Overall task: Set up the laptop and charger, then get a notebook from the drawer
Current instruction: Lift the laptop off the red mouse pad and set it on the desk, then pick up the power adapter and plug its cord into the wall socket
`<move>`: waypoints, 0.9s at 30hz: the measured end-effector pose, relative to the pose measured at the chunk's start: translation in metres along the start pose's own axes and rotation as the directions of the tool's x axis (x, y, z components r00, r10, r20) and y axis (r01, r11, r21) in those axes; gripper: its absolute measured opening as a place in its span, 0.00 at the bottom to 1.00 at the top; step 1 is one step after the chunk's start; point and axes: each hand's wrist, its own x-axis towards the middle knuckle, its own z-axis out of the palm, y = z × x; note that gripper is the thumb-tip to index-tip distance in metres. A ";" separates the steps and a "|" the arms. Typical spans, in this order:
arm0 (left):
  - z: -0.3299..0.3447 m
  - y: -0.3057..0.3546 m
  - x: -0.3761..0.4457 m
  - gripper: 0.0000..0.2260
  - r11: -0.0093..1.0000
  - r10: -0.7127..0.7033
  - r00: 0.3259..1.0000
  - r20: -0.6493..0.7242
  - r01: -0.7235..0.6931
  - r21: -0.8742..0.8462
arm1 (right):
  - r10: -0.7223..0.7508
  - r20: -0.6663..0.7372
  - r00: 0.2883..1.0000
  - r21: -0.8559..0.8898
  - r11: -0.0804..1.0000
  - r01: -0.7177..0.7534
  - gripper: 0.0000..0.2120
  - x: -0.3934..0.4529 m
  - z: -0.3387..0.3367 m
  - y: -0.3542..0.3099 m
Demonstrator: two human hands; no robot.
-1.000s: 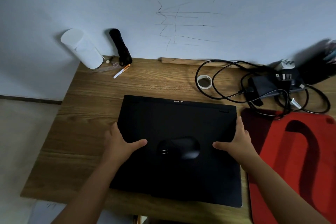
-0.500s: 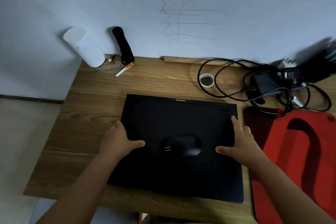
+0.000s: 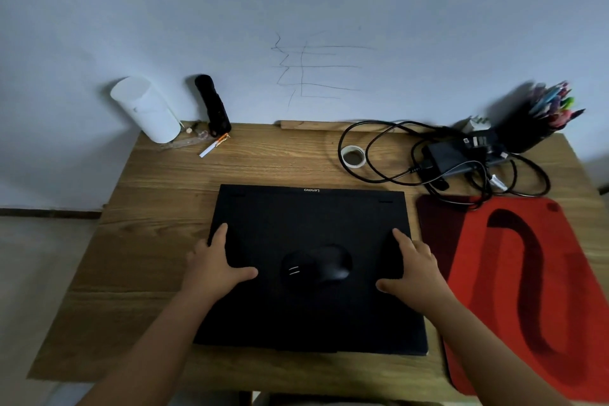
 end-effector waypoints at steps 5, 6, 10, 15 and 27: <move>-0.001 0.002 -0.001 0.53 0.995 -0.007 1.000 0.013 0.008 -0.096 | 0.061 0.024 0.998 -0.017 0.998 -0.061 0.53 0.008 -0.003 -0.004; -0.001 0.001 -0.002 0.53 0.994 -0.007 1.000 0.017 0.009 -0.107 | 0.066 0.029 0.997 -0.024 0.998 -0.065 0.54 0.007 -0.002 -0.004; 0.005 -0.002 -0.009 0.54 0.995 -0.003 0.999 0.040 0.007 -0.095 | 0.087 0.021 0.996 -0.027 0.996 -0.086 0.55 -0.003 0.003 0.006; 0.018 -0.010 -0.025 0.54 0.998 -0.004 0.999 0.050 0.007 -0.067 | 0.082 0.028 0.996 -0.033 0.996 -0.081 0.55 -0.019 0.006 0.023; 0.018 0.055 -0.027 0.34 0.910 0.337 0.940 -0.050 -0.312 0.273 | -0.044 -0.132 0.990 -0.063 0.997 0.036 0.36 -0.022 -0.021 0.027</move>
